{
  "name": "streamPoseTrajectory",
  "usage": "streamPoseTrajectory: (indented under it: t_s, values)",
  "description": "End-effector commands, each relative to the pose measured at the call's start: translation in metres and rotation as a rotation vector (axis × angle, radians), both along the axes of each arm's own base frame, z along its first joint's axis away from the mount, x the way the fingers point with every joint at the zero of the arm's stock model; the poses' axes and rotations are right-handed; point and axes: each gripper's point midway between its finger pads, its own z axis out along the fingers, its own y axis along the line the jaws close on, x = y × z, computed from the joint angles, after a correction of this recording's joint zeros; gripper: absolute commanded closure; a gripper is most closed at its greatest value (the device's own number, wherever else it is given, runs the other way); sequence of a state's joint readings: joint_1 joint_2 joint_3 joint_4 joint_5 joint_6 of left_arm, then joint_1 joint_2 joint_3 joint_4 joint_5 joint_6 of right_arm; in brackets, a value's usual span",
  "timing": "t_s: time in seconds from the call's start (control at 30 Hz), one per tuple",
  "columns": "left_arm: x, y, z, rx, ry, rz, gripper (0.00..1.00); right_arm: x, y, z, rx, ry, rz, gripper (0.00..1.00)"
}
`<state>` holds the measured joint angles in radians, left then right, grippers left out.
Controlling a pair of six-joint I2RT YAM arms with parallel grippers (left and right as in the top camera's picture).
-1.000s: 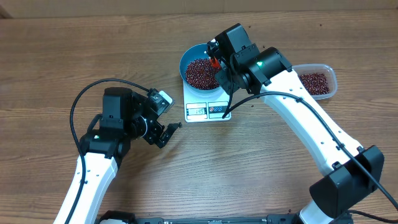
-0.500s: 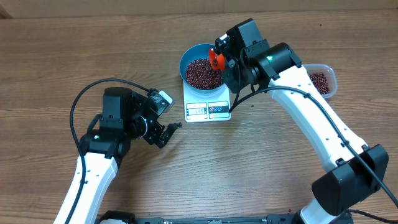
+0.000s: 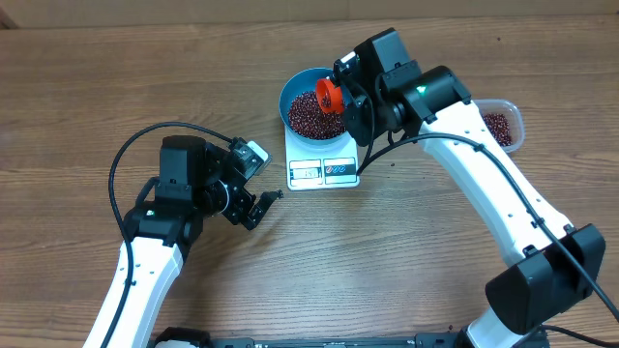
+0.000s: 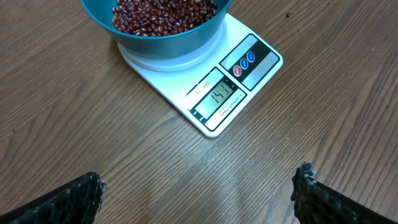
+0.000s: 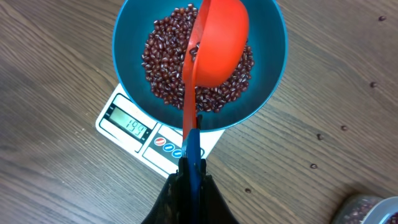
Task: Scoop item into bowl and weigh 150g on scale
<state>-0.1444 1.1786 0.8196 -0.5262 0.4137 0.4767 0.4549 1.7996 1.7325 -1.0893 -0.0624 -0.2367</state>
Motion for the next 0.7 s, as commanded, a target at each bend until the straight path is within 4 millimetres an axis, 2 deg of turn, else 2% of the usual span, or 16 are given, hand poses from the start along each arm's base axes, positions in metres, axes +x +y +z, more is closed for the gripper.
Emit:
streamPoseTrajectory:
  t_s: [0.0, 0.27, 0.53, 0.67]
  values:
    - [0.001, 0.000, 0.001, -0.003, 0.000, 0.008, 0.00, 0.001, 0.002, 0.030, 0.112, -0.029, 0.012, 0.96]
    - [0.001, 0.000, 0.001, -0.003, 0.000, 0.008, 0.00, 0.003, -0.006, 0.039, 0.212, 0.002, 0.008, 0.96]
    - [0.001, 0.000, 0.001, -0.003, 0.000, 0.008, 0.00, 0.002, -0.022, 0.058, 0.283, -0.013, -0.013, 0.96]
    - [0.001, 0.000, 0.001, -0.003, 0.000, 0.008, 0.00, 0.001, -0.027, 0.058, 0.280, -0.004, -0.024, 0.96]
